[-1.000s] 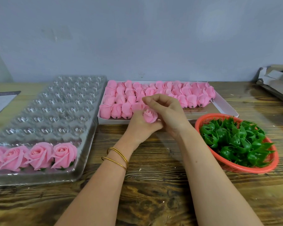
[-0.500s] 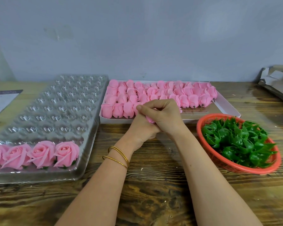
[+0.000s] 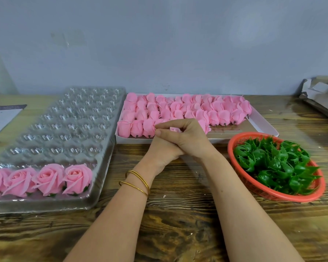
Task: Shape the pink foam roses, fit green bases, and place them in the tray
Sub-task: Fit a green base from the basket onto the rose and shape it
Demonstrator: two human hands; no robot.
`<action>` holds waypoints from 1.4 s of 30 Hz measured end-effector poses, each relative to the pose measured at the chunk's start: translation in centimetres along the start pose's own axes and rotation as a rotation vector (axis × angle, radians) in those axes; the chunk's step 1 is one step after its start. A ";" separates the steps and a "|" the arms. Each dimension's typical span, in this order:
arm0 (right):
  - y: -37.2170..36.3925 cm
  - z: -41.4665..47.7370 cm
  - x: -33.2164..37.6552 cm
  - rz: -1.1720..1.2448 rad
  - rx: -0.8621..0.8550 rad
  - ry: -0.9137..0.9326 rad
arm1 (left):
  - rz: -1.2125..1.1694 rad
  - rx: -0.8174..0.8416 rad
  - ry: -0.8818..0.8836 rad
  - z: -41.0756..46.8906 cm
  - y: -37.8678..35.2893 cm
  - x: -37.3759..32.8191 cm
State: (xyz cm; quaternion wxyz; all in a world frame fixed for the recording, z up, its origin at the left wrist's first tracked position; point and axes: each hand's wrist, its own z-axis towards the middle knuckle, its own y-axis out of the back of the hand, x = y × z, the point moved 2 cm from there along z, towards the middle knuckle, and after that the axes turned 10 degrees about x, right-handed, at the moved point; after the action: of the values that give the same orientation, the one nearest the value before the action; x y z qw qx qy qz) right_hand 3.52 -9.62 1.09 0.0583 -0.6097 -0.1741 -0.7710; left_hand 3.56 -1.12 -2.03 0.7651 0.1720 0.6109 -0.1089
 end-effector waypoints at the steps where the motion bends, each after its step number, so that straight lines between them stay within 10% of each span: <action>1: 0.0 0.0 0.0 0.008 0.006 -0.014 | -0.008 -0.010 -0.003 0.0 0.0 0.1; 42: 1.0 -0.4 0.0 0.496 0.222 -0.232 | -0.273 0.139 0.053 -0.3 -0.3 0.1</action>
State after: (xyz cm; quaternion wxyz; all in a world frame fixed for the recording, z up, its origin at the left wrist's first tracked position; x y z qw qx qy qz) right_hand 3.48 -10.67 1.18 0.2908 -0.7078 -0.1086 -0.6346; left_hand 3.16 -1.27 -2.24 0.7129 0.1427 0.6397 -0.2493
